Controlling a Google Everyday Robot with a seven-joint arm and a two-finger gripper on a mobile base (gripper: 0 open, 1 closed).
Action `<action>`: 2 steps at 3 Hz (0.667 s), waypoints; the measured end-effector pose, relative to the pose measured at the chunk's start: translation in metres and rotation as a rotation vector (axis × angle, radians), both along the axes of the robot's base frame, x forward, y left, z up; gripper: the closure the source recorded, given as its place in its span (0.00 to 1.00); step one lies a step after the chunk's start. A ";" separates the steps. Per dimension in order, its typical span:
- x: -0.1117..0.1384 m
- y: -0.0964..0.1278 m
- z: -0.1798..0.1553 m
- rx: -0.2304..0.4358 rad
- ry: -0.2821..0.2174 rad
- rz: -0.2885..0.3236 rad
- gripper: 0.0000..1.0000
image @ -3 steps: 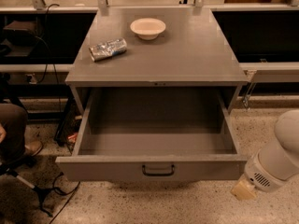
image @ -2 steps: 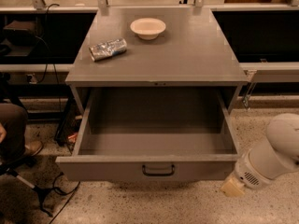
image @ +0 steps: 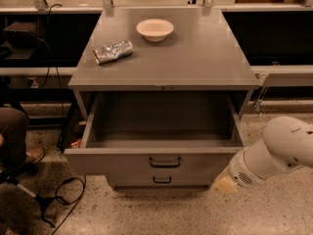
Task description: Close top drawer
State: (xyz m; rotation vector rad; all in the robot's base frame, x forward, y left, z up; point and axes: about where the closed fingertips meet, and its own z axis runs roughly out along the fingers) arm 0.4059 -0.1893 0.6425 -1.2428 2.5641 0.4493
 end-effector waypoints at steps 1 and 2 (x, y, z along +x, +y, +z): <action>0.000 0.000 0.000 0.000 0.000 0.000 1.00; 0.007 0.001 0.001 0.000 -0.023 0.003 1.00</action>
Offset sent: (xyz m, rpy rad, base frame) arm 0.0405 0.0051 0.0089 0.0022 -0.1377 0.0165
